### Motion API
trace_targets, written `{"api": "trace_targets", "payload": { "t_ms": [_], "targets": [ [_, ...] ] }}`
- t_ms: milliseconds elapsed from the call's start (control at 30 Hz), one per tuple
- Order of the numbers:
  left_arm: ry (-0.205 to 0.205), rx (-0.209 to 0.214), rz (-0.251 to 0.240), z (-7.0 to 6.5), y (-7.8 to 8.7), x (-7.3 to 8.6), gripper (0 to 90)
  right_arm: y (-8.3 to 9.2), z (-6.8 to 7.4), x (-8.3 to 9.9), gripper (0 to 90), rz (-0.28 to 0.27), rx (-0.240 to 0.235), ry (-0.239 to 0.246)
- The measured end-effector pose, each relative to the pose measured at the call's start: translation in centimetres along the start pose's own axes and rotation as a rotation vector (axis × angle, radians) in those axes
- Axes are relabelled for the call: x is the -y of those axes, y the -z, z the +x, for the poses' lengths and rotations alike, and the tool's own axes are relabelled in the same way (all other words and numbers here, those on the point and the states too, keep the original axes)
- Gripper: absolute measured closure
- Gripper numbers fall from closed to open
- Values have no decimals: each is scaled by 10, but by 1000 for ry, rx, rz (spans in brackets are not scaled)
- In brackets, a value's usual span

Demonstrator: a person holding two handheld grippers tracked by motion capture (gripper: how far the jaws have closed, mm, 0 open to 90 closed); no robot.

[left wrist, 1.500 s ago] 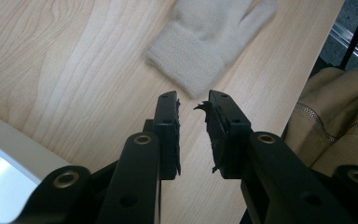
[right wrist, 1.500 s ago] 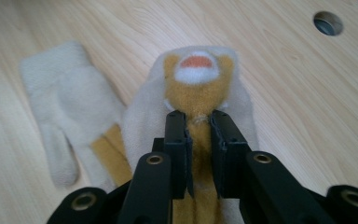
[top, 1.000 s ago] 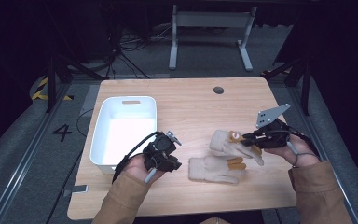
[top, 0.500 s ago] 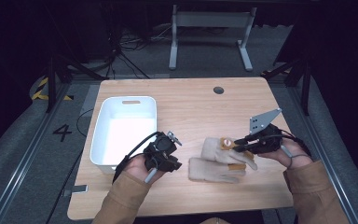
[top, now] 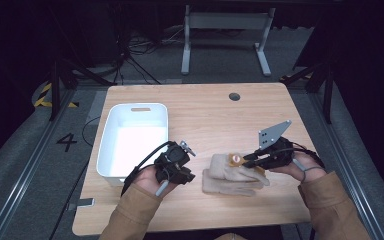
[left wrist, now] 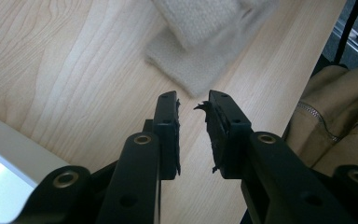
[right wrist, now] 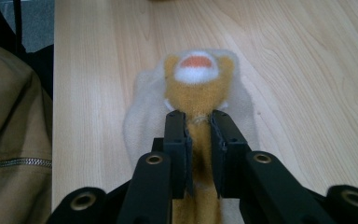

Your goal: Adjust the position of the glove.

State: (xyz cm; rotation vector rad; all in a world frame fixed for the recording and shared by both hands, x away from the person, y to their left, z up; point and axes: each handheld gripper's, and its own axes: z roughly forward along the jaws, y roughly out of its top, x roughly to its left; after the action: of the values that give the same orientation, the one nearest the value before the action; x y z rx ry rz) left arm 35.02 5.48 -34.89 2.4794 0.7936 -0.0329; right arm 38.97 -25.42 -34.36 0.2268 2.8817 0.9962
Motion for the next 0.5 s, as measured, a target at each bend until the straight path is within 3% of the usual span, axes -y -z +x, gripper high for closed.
{"api": "trace_targets", "payload": {
  "t_ms": [500],
  "targets": [
    [-1, 5, 8, -1, -2, 0, 738, -21, 7, -4, 778, 15, -72, 49]
  ]
}}
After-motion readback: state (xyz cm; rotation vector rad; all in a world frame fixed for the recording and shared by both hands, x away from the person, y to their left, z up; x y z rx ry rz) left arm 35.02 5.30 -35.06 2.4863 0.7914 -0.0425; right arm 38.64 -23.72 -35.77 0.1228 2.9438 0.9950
